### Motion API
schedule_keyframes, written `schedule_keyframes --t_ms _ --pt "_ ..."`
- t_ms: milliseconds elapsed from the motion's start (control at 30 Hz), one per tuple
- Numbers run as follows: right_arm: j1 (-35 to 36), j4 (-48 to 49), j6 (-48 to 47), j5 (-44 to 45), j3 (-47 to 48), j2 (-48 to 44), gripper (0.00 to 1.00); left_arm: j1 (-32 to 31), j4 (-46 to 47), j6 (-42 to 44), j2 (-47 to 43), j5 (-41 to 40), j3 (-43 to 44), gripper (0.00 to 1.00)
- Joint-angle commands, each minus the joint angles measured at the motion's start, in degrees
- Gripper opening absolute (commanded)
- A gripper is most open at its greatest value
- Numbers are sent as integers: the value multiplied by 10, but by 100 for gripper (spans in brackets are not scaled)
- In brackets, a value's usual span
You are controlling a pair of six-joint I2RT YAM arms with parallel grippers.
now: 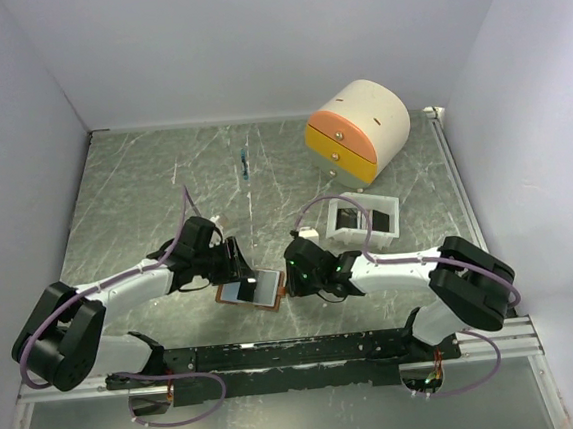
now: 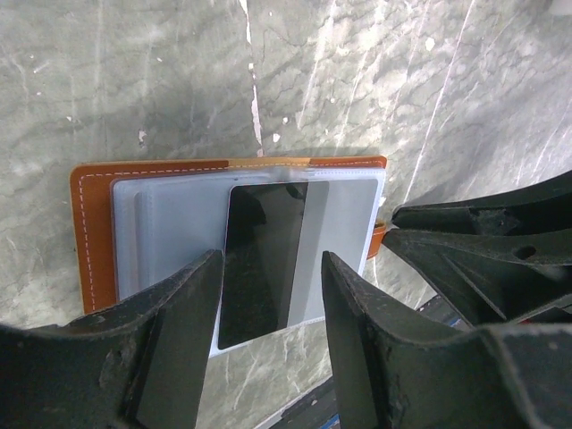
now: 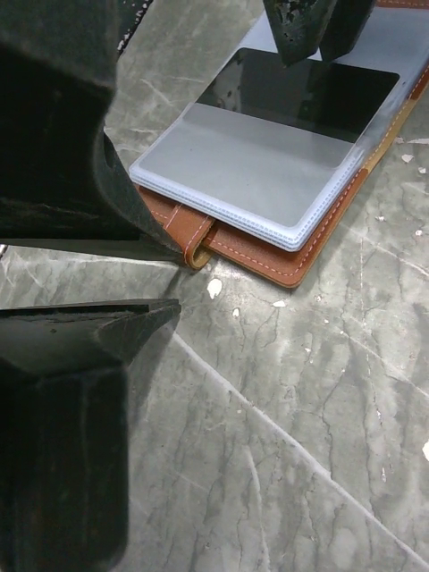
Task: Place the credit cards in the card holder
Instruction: Insert the credit card into the card holder.
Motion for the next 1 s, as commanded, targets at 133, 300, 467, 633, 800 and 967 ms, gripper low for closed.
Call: schedule_keyframes --t_ms 133,300,467,633,800,967 --pt "8 4 1 0 15 21 25 -3 16 4 0 34 -12 59" --pt "9 -1 1 2 18 21 25 -3 44 -7 4 55 -24 58" --pt "9 -1 2 4 16 21 25 -3 68 -16 11 71 -32 58" --pt "11 4 5 2 14 24 25 -3 104 -30 15 88 -48 57" --pt "12 6 6 3 13 24 25 -4 126 -39 24 104 -54 57" --pt "12 9 7 4 9 25 25 -9 173 -62 22 125 -68 57"
